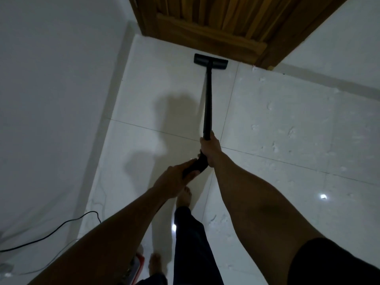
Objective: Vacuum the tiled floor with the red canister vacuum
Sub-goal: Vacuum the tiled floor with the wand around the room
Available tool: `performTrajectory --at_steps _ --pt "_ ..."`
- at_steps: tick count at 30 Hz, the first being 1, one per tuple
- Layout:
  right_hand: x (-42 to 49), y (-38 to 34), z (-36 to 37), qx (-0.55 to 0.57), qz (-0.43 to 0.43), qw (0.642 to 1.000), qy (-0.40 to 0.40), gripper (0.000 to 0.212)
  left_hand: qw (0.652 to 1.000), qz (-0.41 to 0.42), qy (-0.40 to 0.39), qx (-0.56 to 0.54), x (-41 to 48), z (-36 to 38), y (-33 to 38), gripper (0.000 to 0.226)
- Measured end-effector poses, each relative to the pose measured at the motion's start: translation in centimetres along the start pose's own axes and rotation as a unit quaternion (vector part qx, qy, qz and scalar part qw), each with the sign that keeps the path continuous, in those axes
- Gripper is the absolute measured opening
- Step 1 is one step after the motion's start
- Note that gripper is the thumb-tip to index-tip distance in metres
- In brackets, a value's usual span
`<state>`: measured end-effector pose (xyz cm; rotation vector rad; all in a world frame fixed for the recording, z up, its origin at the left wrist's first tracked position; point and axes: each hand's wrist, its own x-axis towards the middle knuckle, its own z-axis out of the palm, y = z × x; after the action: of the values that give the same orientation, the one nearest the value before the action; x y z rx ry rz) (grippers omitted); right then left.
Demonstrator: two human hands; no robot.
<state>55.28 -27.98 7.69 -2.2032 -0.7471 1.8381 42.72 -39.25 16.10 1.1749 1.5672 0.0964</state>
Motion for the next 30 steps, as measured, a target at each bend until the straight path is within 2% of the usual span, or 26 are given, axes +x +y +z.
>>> performTrajectory --at_steps 7,15,23,30 --pt "-0.4 -2.0 -0.1 -0.043 -0.052 0.997 0.037 0.063 1.000 0.013 0.018 -0.021 0.3 -0.9 1.2 0.055" --pt "-7.9 4.7 0.7 -0.033 -0.075 0.995 0.056 0.063 0.998 0.029 0.002 0.049 -7.3 1.9 -2.5 0.054" --pt "-18.7 16.4 2.2 0.005 -0.114 0.990 0.079 0.064 0.991 0.091 -0.001 0.094 -20.2 7.5 -8.6 0.052" --pt "-28.2 30.0 4.4 0.022 -0.152 0.985 0.085 0.065 0.983 0.122 -0.012 0.139 -32.4 14.6 -16.6 0.055"
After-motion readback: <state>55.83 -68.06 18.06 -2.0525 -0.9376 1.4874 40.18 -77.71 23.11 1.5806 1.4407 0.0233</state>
